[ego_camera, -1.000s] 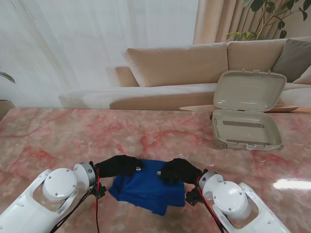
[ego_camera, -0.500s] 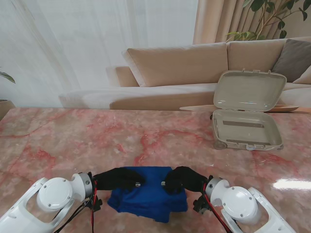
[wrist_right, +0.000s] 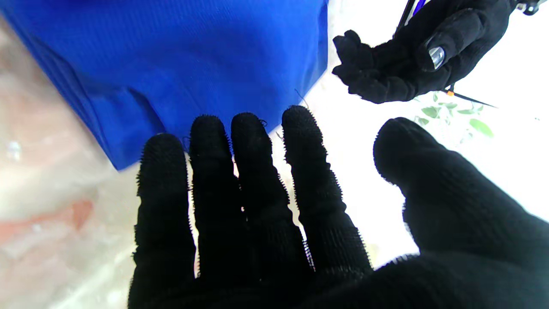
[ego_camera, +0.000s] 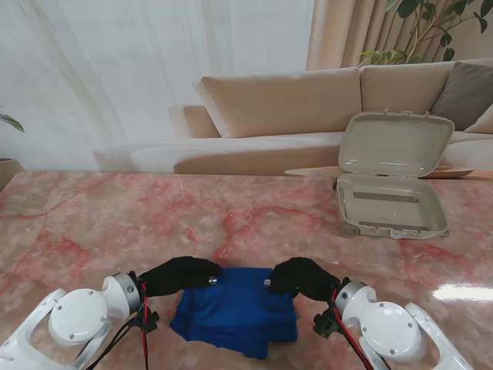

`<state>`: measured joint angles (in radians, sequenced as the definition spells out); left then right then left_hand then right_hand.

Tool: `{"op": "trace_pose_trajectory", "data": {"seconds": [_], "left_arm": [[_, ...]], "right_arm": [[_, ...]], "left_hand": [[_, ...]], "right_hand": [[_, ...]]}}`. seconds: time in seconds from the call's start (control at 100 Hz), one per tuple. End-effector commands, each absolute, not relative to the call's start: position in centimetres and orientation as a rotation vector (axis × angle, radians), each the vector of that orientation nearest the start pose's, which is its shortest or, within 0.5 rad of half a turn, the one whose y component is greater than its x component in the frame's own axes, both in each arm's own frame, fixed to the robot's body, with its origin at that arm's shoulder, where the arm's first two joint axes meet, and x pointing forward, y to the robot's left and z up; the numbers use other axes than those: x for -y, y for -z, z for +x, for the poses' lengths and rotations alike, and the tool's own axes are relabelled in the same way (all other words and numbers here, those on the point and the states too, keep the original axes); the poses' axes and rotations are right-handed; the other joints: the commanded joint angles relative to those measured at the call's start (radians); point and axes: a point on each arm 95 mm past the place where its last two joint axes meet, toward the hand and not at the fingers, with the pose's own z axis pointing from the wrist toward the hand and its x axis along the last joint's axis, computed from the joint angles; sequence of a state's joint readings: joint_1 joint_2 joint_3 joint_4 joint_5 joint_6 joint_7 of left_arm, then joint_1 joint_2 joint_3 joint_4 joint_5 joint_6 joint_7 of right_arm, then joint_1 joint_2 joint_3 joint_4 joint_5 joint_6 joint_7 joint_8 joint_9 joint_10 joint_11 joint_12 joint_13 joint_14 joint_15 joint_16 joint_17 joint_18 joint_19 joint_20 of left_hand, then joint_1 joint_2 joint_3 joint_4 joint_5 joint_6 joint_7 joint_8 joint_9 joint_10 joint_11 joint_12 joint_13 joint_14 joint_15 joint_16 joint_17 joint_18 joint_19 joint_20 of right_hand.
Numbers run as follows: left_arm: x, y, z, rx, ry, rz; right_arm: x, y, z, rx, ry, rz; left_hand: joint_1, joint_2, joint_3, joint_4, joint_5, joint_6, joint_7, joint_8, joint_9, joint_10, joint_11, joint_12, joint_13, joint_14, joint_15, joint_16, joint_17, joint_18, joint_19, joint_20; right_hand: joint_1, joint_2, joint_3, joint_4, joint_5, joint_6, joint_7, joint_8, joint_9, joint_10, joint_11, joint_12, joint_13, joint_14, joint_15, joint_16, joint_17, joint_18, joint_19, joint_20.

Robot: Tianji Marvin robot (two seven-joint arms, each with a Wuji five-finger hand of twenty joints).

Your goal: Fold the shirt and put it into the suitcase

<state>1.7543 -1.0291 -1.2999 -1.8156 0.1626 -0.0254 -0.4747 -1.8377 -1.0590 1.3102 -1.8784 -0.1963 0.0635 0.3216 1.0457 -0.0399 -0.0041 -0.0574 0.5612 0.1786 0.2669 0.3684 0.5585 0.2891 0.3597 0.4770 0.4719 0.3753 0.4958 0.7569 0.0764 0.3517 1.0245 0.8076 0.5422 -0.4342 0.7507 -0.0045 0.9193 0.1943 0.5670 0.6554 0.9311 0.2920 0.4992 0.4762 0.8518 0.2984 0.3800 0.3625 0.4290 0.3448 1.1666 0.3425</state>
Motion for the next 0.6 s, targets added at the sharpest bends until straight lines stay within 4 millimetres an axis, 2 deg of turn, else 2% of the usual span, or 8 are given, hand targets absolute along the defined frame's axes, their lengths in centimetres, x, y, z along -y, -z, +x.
{"op": "trace_pose_trajectory", "data": {"seconds": [0.0,0.14,0.18,0.31,0.34,0.36,0.38,0.59], "left_arm": [[2.1,31.5,33.0,-1.582,1.922,-2.090],[1.5,30.0,33.4,-1.455,1.946,-1.989],[1.3,29.8,33.6,-1.415,1.947,-1.958],[0.8,29.6,34.2,-1.272,1.958,-1.818],[0.8,29.7,34.3,-1.250,1.955,-1.782],[0.7,29.8,34.3,-1.238,1.953,-1.764],[0.6,29.9,34.4,-1.228,1.950,-1.750],[0.1,30.5,34.4,-1.172,1.915,-1.705]], "right_arm": [[-2.3,31.7,31.6,1.360,1.840,-2.111],[-1.7,29.5,32.6,1.326,1.994,-2.157],[-1.5,29.0,33.0,1.316,2.037,-2.177],[-0.7,27.6,34.9,1.287,2.208,-2.237],[-0.4,27.4,35.3,1.285,2.231,-2.256],[-0.2,27.2,35.6,1.283,2.247,-2.269],[0.0,27.1,35.8,1.283,2.263,-2.282],[1.8,26.4,38.4,1.297,2.351,-2.401]], "left_hand": [[-0.025,0.045,-0.034,0.013,-0.002,-0.007,0.002,0.001,0.013,-0.009,-0.005,-0.008,0.000,0.016,-0.001,-0.014,-0.012,0.013,0.009,-0.010],[-0.029,0.040,-0.034,0.012,0.001,-0.011,-0.001,0.000,0.004,-0.010,-0.016,-0.014,-0.011,0.011,-0.017,-0.024,-0.021,0.017,-0.011,-0.020],[-0.029,0.038,-0.034,0.012,0.004,-0.010,0.000,0.001,0.006,-0.009,-0.017,-0.015,-0.012,0.011,-0.020,-0.026,-0.022,0.019,-0.015,-0.022],[-0.027,0.025,-0.034,0.012,0.017,-0.009,0.005,0.003,0.022,-0.022,-0.012,-0.014,-0.011,0.007,-0.028,-0.031,-0.027,0.025,-0.029,-0.029],[-0.027,0.021,-0.033,0.011,0.023,-0.009,0.009,0.004,0.029,-0.024,-0.010,-0.013,-0.006,0.005,-0.027,-0.032,-0.022,0.028,-0.027,-0.029],[-0.027,0.019,-0.033,0.011,0.023,-0.008,0.009,0.004,0.030,-0.026,-0.009,-0.013,-0.005,0.004,-0.028,-0.033,-0.021,0.029,-0.027,-0.029],[-0.028,0.018,-0.034,0.010,0.023,-0.010,0.010,0.005,0.031,-0.026,-0.009,-0.013,-0.006,0.002,-0.029,-0.034,-0.021,0.029,-0.027,-0.028],[-0.032,0.015,-0.032,0.010,0.010,-0.012,0.014,0.005,0.017,-0.027,-0.015,-0.015,-0.014,-0.003,-0.039,-0.039,-0.022,0.027,-0.028,-0.027]], "right_hand": [[-0.024,0.006,-0.022,0.007,0.006,-0.030,0.011,0.001,0.018,-0.006,0.013,0.007,0.049,0.002,0.014,0.020,0.018,0.007,0.043,0.027],[-0.029,-0.016,-0.014,0.010,0.012,-0.036,0.012,0.005,0.030,-0.011,0.016,0.008,0.072,0.004,0.033,0.031,0.044,0.012,0.065,0.035],[-0.022,-0.052,0.000,0.010,0.011,-0.037,0.012,0.005,0.030,-0.013,0.015,0.008,0.075,0.001,0.037,0.034,0.050,0.012,0.068,0.036],[-0.002,-0.220,0.150,-0.032,-0.035,-0.026,0.007,-0.012,-0.012,-0.022,0.010,0.005,0.055,-0.019,0.015,0.030,0.044,-0.017,0.038,0.017],[-0.003,-0.236,0.173,-0.030,-0.047,-0.024,-0.004,-0.009,-0.025,-0.023,0.010,0.004,0.048,-0.023,0.011,0.028,0.042,-0.025,0.030,0.012],[-0.006,-0.252,0.197,-0.031,-0.052,-0.020,-0.040,0.035,-0.039,-0.023,0.015,-0.002,0.042,-0.026,0.008,0.026,0.040,-0.031,0.027,0.008],[-0.003,-0.265,0.205,-0.030,-0.057,-0.018,-0.051,0.046,-0.046,-0.022,0.016,-0.004,0.038,-0.028,0.006,0.025,0.039,-0.034,0.025,0.006],[0.002,-0.391,0.287,-0.043,-0.093,-0.019,-0.073,0.053,-0.093,-0.029,0.030,-0.008,0.011,-0.046,-0.005,0.016,0.026,-0.061,-0.002,-0.006]]}}
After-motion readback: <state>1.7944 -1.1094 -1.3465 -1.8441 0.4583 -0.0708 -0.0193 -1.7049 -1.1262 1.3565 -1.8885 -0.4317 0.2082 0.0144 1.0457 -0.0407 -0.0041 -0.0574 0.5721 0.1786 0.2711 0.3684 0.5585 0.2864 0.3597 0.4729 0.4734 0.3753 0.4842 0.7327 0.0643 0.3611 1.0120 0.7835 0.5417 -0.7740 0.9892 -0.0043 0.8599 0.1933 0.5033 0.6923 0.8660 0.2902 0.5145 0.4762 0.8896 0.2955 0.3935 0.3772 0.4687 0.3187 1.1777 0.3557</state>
